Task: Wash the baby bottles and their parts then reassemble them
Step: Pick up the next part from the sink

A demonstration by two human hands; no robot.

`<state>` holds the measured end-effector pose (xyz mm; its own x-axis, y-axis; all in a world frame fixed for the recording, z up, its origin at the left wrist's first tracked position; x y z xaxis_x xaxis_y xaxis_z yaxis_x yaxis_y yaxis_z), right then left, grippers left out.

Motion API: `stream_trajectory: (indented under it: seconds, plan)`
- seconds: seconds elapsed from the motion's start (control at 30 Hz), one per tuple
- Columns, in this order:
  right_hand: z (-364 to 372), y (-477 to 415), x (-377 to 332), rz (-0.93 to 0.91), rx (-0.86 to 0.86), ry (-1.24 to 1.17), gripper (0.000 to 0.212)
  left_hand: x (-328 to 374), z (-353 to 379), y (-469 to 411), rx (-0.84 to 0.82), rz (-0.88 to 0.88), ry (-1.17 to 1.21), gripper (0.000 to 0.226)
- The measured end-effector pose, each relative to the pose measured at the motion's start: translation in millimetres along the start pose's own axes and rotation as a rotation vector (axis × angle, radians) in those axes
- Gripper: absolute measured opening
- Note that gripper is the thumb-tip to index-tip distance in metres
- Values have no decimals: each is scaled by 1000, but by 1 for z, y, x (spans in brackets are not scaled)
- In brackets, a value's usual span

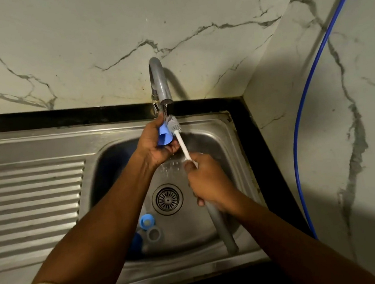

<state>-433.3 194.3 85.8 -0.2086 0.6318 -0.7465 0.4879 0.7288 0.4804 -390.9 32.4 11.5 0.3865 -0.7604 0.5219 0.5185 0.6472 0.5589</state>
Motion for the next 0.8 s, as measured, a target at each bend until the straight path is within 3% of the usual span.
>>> stream_trajectory:
  seconds: [0.1, 0.23, 0.37, 0.5, 0.6, 0.7, 0.8]
  plan:
    - [-4, -5, -2, 33, 16, -60, 22, -8, 4, 0, -7, -9, 6, 26]
    - [5, 20, 3, -4, -58, 20, 33, 2, -3, -8, 17, -14, 68, 32]
    - [-1, -8, -3, 52, 77, -135, 29, -10, 8, -4, -7, -33, 104, 33]
    - [16, 23, 2, 39, -80, 17, 32, 0, -1, -7, 46, -7, 271, 36]
    - [21, 12, 3, 34, 8, -10, 33, -5, -6, -8, 85, 22, 271, 39]
    - [10, -4, -6, 25, 88, -139, 24, -14, -8, -6, 68, 28, 197, 33]
    - [8, 7, -7, -29, -1, -74, 24, -17, -13, -2, 39, 12, 253, 18]
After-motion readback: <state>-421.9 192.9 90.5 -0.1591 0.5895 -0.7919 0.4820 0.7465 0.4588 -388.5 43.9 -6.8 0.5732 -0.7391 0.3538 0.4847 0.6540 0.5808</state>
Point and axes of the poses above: each hand's wrist, its own y-axis away from the middle knuckle, its own z-axis out of the palm, x = y × z, the point moved 2 cm from there along -y, towards the middle knuckle, and after that the axes turned 4 degrees about z, right-handed, at the moved point
